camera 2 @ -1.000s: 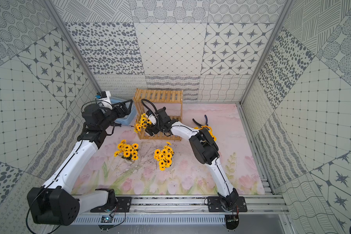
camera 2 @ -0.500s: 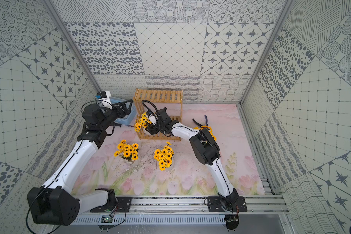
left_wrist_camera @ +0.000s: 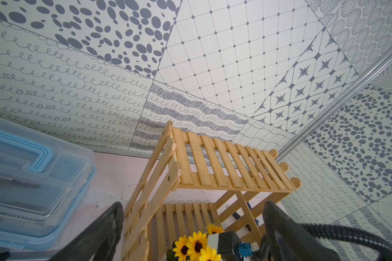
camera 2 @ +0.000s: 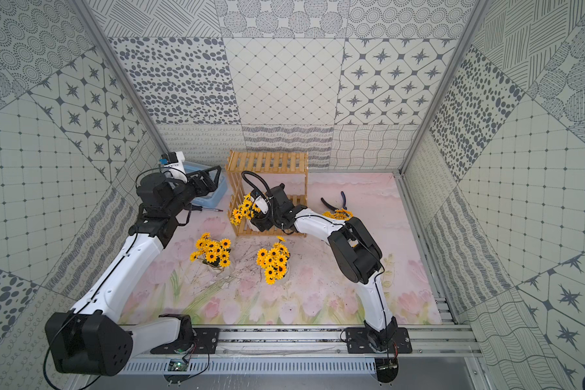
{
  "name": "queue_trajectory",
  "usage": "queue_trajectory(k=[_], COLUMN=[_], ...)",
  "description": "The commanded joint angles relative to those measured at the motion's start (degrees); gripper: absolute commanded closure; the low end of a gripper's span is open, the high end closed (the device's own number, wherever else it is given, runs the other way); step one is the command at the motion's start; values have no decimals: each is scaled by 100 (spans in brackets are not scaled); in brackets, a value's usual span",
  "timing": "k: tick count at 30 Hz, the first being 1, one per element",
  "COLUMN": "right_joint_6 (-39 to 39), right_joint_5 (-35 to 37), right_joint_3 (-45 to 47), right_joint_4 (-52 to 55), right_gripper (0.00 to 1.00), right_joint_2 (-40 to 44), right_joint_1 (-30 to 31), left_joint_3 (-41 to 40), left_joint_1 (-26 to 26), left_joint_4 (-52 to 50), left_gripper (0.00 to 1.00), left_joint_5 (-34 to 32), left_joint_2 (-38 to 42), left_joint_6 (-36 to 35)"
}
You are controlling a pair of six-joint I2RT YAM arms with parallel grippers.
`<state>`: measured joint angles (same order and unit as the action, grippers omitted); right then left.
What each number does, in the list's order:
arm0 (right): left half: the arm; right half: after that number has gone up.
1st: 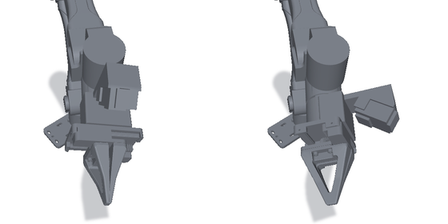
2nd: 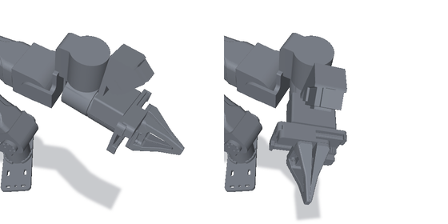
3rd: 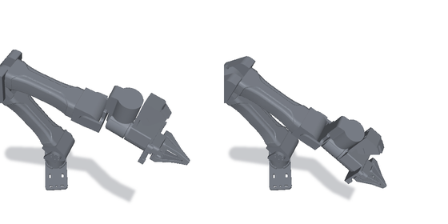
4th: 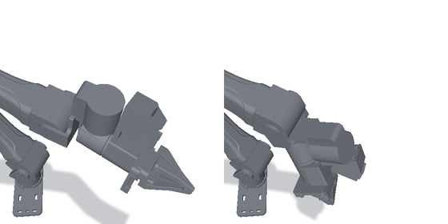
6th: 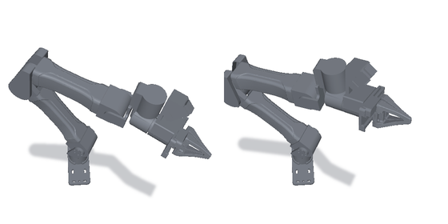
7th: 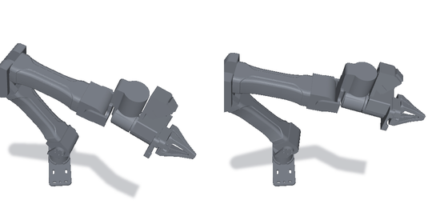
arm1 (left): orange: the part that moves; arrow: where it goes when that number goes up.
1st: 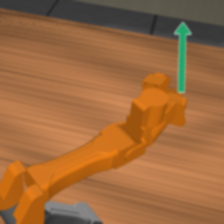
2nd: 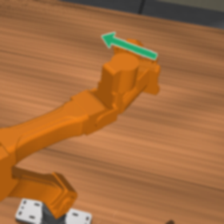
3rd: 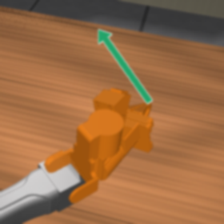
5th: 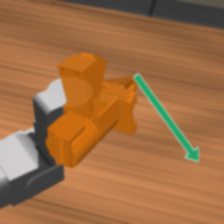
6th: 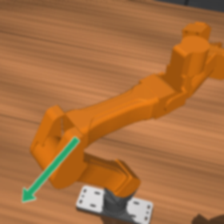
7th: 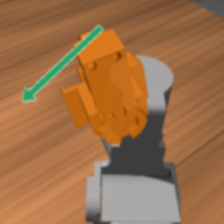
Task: Take the sunflower pots off the shelves
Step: Pick up the sunflower pot from the shelf.
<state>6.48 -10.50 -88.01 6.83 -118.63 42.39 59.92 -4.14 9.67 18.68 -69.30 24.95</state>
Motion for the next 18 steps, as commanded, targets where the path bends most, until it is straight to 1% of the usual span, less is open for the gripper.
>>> queue_trajectory(k=[1, 7, 11, 18], right_joint_6=[9, -85, -118, -369], right_joint_5=[115, 336, 668, 1057], right_joint_3=[103, 614, 976, 1461], right_joint_4=[-626, -791, -826, -551], right_gripper=[57, 59, 59, 61], right_joint_2=[582, 1250, 1842, 2833], right_joint_1=[50, 58, 72, 84], left_joint_3=[-6, 0, -3, 24], left_joint_1=[56, 58, 62, 63], left_joint_4=[312, 312, 325, 335], left_gripper=[4, 4, 4, 4], left_joint_5=[26, 24, 32, 25], left_joint_2=[15, 32, 15, -10], left_joint_6=[-25, -34, -17, -26])
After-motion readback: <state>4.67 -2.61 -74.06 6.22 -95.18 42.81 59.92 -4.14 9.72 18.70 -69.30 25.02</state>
